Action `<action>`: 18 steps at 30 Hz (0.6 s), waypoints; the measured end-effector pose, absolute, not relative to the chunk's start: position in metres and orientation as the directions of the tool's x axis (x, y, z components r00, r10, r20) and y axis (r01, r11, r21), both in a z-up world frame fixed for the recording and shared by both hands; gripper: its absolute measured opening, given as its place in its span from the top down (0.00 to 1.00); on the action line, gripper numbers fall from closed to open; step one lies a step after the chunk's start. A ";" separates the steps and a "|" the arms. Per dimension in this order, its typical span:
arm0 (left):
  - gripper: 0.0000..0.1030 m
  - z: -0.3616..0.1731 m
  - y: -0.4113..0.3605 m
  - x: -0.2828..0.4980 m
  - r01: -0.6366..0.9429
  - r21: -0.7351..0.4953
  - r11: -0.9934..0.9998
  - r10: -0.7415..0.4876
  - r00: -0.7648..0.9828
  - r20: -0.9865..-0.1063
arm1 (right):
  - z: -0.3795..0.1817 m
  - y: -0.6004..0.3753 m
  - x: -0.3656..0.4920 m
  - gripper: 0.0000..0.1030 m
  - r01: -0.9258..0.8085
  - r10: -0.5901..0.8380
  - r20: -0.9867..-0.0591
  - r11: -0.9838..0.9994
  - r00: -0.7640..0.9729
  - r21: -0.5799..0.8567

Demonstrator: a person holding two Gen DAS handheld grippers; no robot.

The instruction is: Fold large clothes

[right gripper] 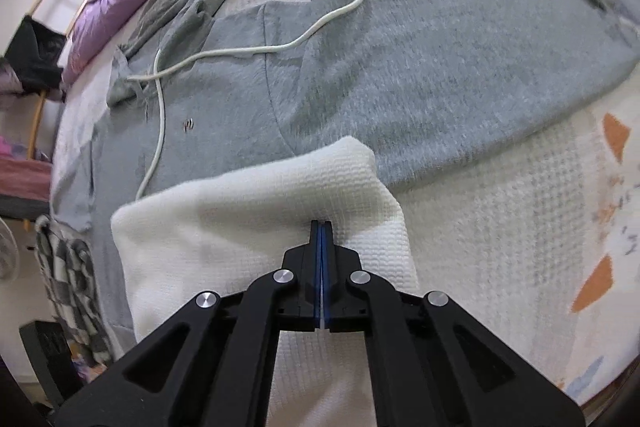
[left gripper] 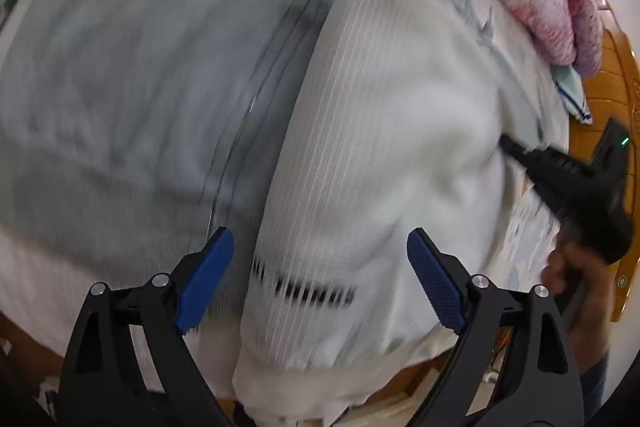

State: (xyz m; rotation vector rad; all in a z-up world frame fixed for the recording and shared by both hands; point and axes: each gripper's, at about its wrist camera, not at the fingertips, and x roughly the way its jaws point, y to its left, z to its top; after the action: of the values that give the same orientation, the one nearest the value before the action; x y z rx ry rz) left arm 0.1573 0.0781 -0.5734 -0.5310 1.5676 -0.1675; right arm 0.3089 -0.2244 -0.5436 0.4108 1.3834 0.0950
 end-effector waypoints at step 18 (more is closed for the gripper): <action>0.14 -0.584 0.063 0.115 -0.217 -0.432 0.875 -0.447 -0.024 -0.894 | -0.548 -0.205 0.175 0.97 0.217 0.307 -0.950 0.925 0.062 0.313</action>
State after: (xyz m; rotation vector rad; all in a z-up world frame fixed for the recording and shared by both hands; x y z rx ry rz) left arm 0.1152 0.0632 -0.5841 -0.5291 1.6080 -0.1981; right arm 0.1755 -0.2046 -0.5478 0.4256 1.5224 0.0708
